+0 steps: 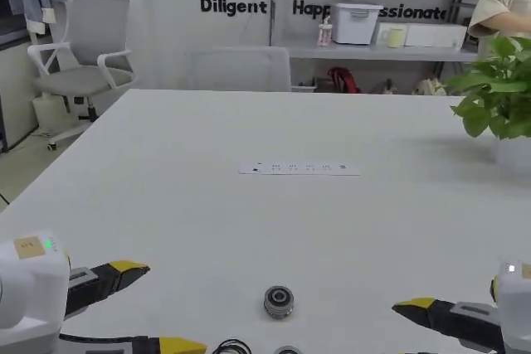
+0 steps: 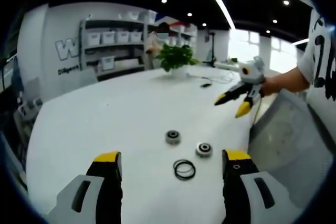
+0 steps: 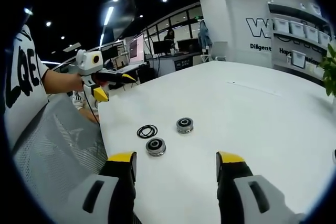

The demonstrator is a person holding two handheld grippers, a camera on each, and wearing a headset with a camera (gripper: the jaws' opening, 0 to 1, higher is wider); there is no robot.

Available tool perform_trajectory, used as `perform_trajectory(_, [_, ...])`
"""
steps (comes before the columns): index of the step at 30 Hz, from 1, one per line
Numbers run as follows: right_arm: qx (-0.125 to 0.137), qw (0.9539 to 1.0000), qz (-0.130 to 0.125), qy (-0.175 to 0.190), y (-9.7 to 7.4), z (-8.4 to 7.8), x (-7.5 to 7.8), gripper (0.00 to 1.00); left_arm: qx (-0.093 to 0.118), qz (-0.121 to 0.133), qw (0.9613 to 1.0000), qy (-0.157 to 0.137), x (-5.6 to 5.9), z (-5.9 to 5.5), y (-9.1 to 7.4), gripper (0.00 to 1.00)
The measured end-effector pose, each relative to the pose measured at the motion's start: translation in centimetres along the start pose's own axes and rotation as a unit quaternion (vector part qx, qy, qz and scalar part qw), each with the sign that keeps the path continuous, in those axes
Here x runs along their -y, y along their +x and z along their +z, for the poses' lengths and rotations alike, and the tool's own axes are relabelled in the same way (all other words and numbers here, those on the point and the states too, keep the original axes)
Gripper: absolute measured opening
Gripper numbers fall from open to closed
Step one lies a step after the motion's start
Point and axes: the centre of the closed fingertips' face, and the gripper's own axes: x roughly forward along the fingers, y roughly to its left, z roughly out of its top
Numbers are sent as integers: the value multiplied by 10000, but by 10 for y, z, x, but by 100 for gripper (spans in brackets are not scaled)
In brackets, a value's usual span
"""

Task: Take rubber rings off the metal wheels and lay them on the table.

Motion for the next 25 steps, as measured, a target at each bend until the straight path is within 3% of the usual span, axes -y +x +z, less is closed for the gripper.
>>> perform_trajectory(25, [-185, 9997, -88, -163, -2, -12, 0, 59, -23, -36, 10000, -17, 2, -1, 0, 79])
